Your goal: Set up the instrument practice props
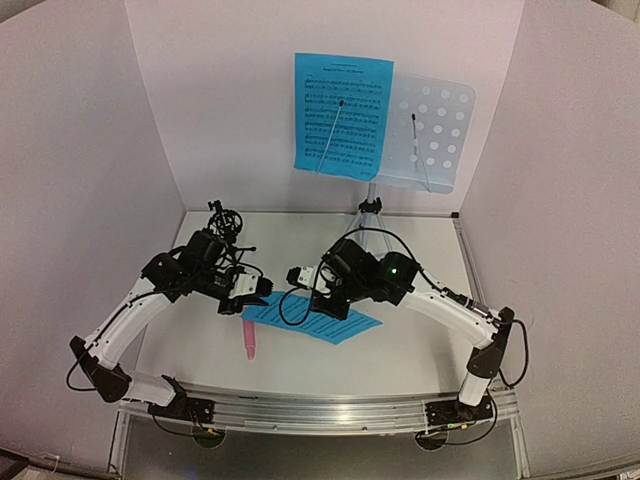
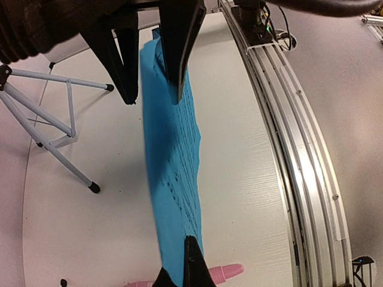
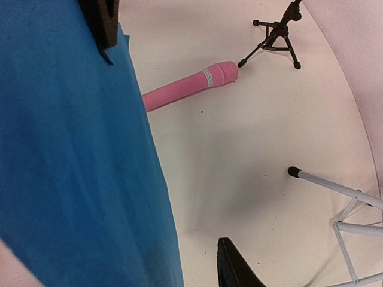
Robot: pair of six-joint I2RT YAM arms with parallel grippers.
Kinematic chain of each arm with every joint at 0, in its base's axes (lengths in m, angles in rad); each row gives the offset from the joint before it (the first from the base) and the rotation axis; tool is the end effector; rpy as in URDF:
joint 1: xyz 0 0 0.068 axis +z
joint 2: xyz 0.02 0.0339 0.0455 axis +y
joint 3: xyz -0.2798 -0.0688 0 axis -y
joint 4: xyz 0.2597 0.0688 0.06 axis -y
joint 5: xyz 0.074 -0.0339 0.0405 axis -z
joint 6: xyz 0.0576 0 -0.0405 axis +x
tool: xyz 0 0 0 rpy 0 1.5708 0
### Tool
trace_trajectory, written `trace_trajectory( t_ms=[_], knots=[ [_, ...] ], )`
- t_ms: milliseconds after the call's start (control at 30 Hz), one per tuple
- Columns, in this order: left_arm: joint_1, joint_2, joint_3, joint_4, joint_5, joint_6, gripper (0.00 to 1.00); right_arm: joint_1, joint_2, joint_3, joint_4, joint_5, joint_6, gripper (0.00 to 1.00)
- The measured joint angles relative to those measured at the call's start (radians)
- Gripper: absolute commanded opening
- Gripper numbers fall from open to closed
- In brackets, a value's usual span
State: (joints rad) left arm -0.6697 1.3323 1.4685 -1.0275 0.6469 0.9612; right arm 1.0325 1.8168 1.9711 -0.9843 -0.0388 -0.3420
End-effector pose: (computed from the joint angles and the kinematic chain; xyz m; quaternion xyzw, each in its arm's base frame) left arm 0.1967 -0.2001 0.3868 0.7234 0.5357 -0.2506 0.3561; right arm 0.2156 0.3655 0.3870 -0.5967 0.7160 0.1395 0.3344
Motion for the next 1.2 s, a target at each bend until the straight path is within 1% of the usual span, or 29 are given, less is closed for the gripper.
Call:
trace_trajectory(
  t_ms=[133,200,233,267,333,367,400,433,500,567,733,833,933,1100,1200],
  knots=[
    [0.000,0.028,0.029,-0.045,-0.029,0.024,0.00,0.000,0.000,0.002,-0.001,0.001,0.002,0.01],
    [0.000,0.041,0.043,-0.054,-0.032,0.032,0.00,0.000,-0.001,0.002,-0.001,0.001,0.002,0.00],
    [0.000,0.047,0.050,-0.057,-0.032,0.033,0.02,0.000,-0.001,0.002,-0.001,0.000,0.007,0.00],
    [0.000,0.050,0.055,-0.056,-0.030,0.033,0.15,0.000,-0.001,0.003,-0.002,0.000,0.005,0.00],
    [0.000,0.050,0.065,-0.053,-0.025,0.026,0.53,0.000,-0.001,0.006,-0.003,-0.002,0.006,0.00],
    [0.000,0.050,0.070,-0.044,-0.020,0.011,0.68,-0.003,-0.001,0.011,-0.005,-0.005,0.007,0.00],
    [0.001,0.048,0.070,-0.026,-0.019,-0.009,0.79,-0.007,-0.001,0.019,-0.005,-0.012,0.011,0.00],
    [0.001,0.047,0.070,-0.007,-0.017,-0.032,0.88,-0.013,-0.001,0.031,-0.008,-0.022,0.017,0.00],
    [0.008,0.043,0.070,0.046,-0.012,-0.093,0.98,-0.037,-0.001,0.068,-0.013,-0.054,0.036,0.00],
    [0.022,0.034,0.070,0.118,-0.010,-0.165,1.00,-0.092,-0.001,0.123,-0.012,-0.106,0.062,0.00],
    [0.049,-0.004,0.070,0.300,-0.013,-0.331,1.00,-0.254,-0.033,0.217,0.001,-0.190,0.106,0.00],
    [0.057,-0.020,0.071,0.430,-0.020,-0.454,1.00,-0.301,-0.056,0.265,-0.004,-0.259,0.108,0.00],
    [0.071,-0.024,0.089,0.526,-0.027,-0.553,1.00,-0.337,-0.079,0.312,-0.004,-0.318,0.111,0.00],
    [0.090,-0.010,0.143,0.619,-0.030,-0.645,1.00,-0.434,-0.093,0.434,0.001,-0.446,0.139,0.00],
    [0.094,0.027,0.188,0.682,-0.014,-0.681,1.00,-0.512,-0.093,0.487,0.023,-0.540,0.180,0.00]
  ],
)
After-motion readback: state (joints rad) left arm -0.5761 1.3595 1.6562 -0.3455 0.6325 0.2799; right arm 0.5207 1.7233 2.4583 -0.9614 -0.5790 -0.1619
